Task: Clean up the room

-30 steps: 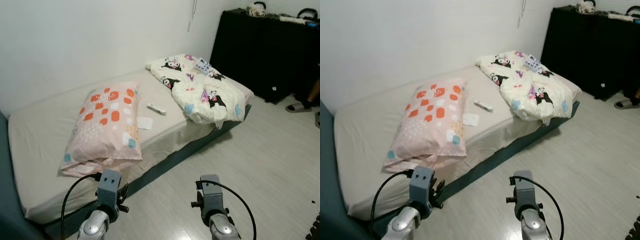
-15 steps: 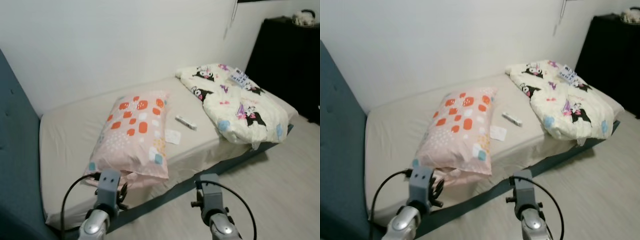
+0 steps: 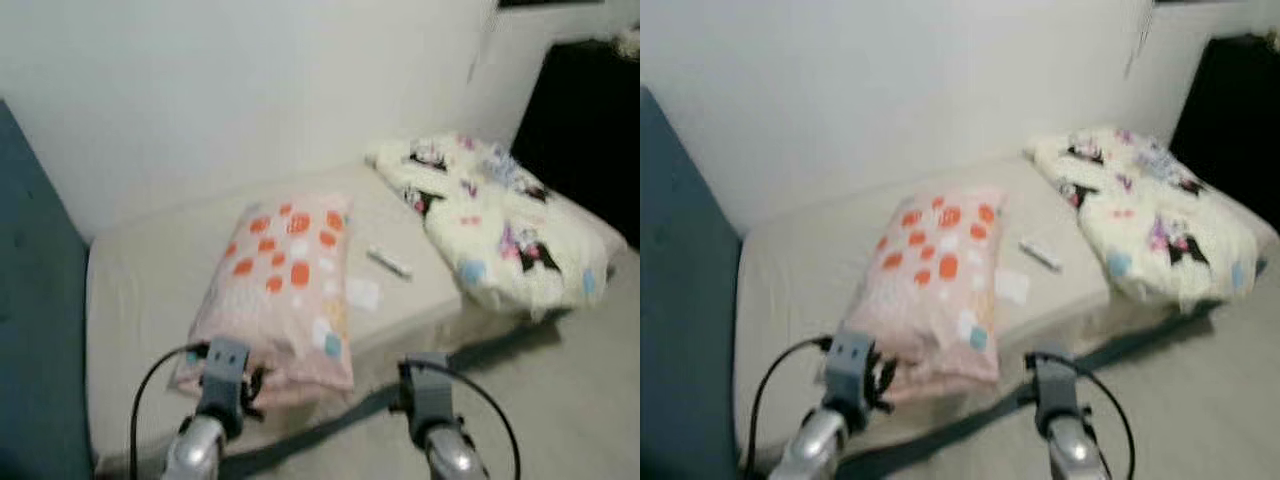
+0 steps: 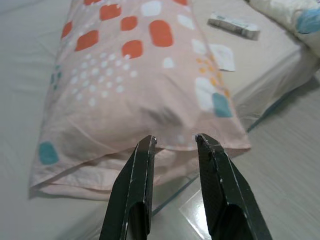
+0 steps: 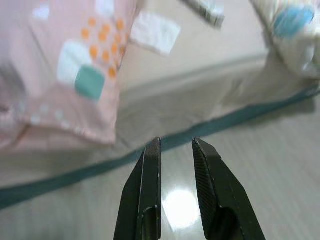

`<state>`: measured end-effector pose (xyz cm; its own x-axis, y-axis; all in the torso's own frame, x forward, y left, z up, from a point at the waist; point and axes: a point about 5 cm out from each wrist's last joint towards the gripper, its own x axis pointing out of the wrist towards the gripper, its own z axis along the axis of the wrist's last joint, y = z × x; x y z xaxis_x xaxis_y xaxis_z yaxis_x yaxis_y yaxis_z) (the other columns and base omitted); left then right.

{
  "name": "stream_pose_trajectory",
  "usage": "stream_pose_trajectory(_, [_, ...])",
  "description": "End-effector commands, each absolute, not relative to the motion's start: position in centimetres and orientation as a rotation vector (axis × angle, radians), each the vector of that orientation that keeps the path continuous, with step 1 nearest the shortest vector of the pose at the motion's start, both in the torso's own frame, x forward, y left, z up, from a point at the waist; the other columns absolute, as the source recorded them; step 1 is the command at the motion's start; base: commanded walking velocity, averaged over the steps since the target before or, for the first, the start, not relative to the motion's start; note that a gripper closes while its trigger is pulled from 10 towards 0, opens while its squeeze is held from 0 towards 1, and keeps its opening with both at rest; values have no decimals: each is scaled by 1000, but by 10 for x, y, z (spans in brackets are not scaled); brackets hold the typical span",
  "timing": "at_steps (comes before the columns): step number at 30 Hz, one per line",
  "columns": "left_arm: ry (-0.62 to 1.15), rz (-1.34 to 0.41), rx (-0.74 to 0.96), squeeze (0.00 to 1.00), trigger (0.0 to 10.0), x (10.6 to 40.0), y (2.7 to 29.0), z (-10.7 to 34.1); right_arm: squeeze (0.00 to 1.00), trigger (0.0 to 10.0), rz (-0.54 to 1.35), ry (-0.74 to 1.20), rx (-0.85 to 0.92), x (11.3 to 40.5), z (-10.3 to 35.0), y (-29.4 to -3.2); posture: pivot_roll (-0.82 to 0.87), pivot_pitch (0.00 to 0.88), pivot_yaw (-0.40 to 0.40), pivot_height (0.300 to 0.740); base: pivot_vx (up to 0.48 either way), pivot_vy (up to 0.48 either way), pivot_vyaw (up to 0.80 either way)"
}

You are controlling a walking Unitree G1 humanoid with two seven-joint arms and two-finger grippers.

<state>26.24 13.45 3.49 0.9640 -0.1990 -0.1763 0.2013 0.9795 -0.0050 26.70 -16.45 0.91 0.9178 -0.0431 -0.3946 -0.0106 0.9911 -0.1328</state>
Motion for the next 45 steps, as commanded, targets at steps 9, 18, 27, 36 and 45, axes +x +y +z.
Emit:
stream_pose_trajectory(9, [192,-197,16,0,10000,261,138,33,0,10000,-11,432,-119,262,4,-160,-34,55,1,740,267,0,0])
stream_pose_trajectory(18, [192,-191,15,0,10000,263,139,33,0,10000,-10,419,-94,264,6,-159,-33,56,0,740,264,0,0])
stream_pose_trajectory(27, [192,-172,11,0,10000,269,140,35,0,10000,6,398,-78,269,10,-154,-28,52,1,740,251,0,0])
stream_pose_trajectory(36, [172,-162,3,0,10000,280,141,42,0,10000,19,377,-67,279,15,-148,-19,39,8,740,133,0,0])
stream_pose_trajectory(45, [183,-69,-26,0,10000,289,148,43,0,10000,38,380,-90,282,14,-142,-18,44,4,740,0,0,0])
